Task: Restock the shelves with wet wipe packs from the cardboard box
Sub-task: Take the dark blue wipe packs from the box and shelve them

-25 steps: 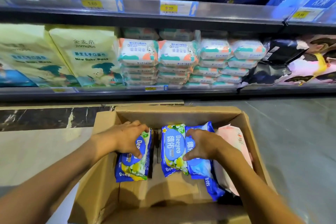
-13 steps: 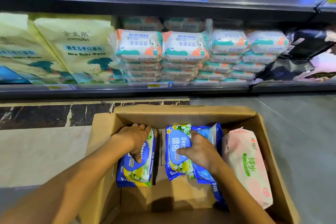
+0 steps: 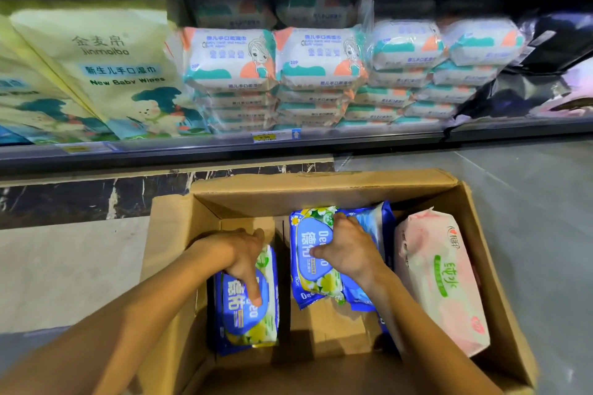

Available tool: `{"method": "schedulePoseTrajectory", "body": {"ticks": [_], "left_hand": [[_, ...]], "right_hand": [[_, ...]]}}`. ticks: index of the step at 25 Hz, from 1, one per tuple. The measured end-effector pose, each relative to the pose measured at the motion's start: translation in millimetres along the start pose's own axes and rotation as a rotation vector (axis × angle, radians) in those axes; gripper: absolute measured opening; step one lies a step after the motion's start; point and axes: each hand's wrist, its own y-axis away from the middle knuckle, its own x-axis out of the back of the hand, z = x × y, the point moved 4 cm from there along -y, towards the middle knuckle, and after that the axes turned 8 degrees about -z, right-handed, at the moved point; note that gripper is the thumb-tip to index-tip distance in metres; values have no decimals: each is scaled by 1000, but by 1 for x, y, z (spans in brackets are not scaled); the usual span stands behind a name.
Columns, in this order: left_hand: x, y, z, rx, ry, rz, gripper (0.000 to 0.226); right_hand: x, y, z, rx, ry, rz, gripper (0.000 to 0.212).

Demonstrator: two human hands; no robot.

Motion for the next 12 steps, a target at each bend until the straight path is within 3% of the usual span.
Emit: {"method": "schedulePoseTrajectory", "body": {"ticks": [4, 8, 12], "left_hand": [[-25, 18, 34, -104, -50, -38, 122], [-31, 47, 55, -238, -198, 195, 97], [-34, 56, 54, -294, -222, 279, 117]], "right_hand": [[-1, -7, -3, -11, -56, 3, 62], [-3, -5, -9, -24, -29, 8, 51], [-6, -4, -6, -10, -56, 36, 50]]}}
